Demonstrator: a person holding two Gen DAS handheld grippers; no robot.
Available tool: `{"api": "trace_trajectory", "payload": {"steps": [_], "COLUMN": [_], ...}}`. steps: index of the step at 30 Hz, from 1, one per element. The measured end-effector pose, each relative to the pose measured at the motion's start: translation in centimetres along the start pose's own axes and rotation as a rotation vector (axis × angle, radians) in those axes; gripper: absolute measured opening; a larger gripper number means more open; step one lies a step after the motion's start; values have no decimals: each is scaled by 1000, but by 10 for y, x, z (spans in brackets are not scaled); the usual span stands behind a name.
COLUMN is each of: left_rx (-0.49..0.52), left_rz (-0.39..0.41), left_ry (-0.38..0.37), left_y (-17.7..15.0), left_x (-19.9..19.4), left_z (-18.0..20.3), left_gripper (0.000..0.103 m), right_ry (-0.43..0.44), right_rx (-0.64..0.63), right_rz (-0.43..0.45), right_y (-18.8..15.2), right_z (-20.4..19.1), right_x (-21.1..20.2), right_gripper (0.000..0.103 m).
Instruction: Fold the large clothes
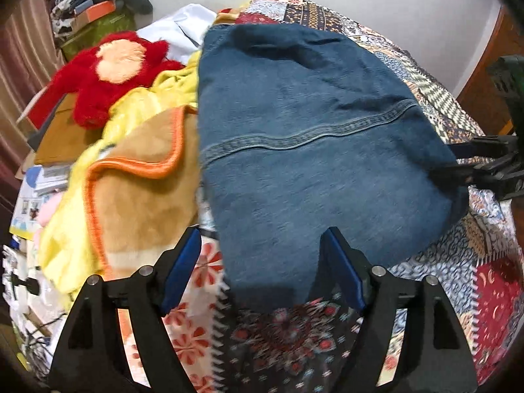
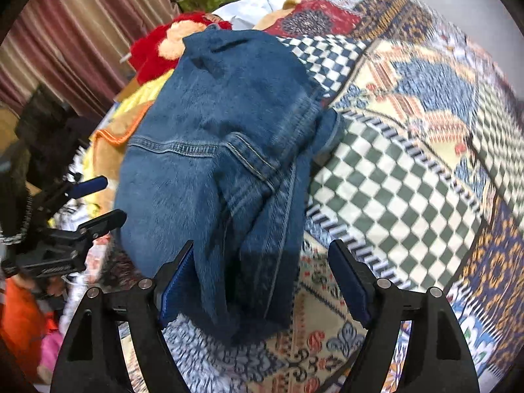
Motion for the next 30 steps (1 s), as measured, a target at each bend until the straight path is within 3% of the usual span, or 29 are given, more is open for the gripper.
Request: {"api": "trace_trajectory", "payload": {"steps": [6, 11, 17, 21, 24, 26, 30], "left_rx": [38, 46, 60, -6, -37, -66, -71], "left_rz": [62, 156, 170, 105, 99, 93, 98], "left_ry": [85, 127, 165, 105, 84, 52, 38], "left_y": [28, 76, 121, 146, 160, 168, 175], "left_x": [-19, -16, 29, 72, 87, 95, 97], "left_z": [-21, -30, -36, -40, -42, -44, -42], "left_gripper": [77, 88, 89, 89, 89, 89, 89], "right_ry": [-81, -62, -50, -30, -95, -126, -80], "right_rx": [-20, 3, 3, -18, -33, -24, 64], "right_rz": [64, 160, 182, 145, 123, 129, 158], "right_y": [12, 47, 99, 123, 134, 139, 138], "right_z": [17, 16, -3, -12, -2, 11, 38], "right_x": [-37, -58, -24, 15, 41, 49, 41], "right_gripper": [78, 79, 79, 79, 79, 79, 79]}}
Point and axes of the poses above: each gripper's, at about its wrist camera, not at the fingertips, and x roughly the way its jaws point, z to its right, y to its top, the point moved 5 cm from there along x, roughly the way its jaws point, and after that the axes turned 1 degree about z, right-handed, at the moved point
